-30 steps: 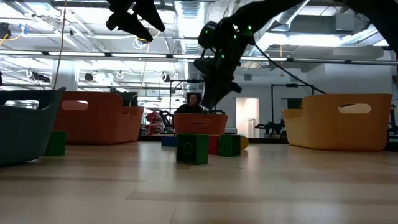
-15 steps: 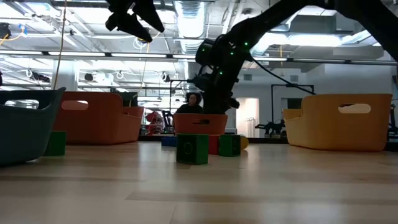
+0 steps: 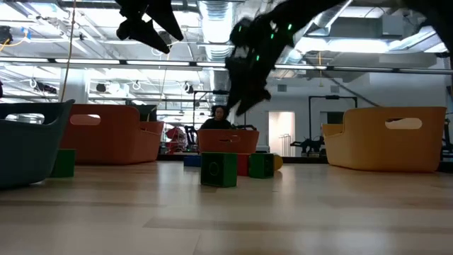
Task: Sort blocks
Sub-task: Put the green game piece into the right orange bin
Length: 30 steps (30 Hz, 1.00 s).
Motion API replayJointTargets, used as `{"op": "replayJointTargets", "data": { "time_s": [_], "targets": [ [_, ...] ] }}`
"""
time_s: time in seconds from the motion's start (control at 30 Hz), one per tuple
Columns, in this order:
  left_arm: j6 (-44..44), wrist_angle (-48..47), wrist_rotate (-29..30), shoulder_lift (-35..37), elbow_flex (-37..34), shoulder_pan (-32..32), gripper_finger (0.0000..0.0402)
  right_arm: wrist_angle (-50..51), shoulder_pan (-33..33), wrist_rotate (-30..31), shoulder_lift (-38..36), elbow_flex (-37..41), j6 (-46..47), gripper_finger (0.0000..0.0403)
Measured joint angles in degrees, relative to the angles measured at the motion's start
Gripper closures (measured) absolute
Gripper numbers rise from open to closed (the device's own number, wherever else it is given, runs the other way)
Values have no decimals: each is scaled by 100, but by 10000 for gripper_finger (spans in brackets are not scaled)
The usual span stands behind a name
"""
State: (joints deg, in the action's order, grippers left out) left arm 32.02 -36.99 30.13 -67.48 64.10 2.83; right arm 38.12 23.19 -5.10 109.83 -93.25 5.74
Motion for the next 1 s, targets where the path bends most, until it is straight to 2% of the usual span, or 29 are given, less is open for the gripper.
{"op": "replayJointTargets", "data": {
  "time_s": [0.13, 0.27, 0.4, 0.6, 0.8, 1.0],
  "targets": [
    [-62, -117, -144, 0, 0, -69, 129, 48, -276, 58, -531, 0, -317, 149],
    [-148, -136, -186, 0, 0, -155, 129, 199, -956, 36, -1000, -11, -676, 149],
    [-213, -138, -292, 0, 0, -243, 129, 329, -1682, -214, -1130, 33, -923, 149],
    [-245, -114, -489, 0, 0, -361, 129, -71, -2414, -366, -1217, 929, -365, 149],
    [-368, -103, -763, 0, 0, -376, 129, -702, -2595, -324, -1205, 1966, 431, 149],
    [-397, -105, -904, 0, 0, -374, 129, -751, -2912, -255, -1210, 2221, 1, 149]
  ]
}}
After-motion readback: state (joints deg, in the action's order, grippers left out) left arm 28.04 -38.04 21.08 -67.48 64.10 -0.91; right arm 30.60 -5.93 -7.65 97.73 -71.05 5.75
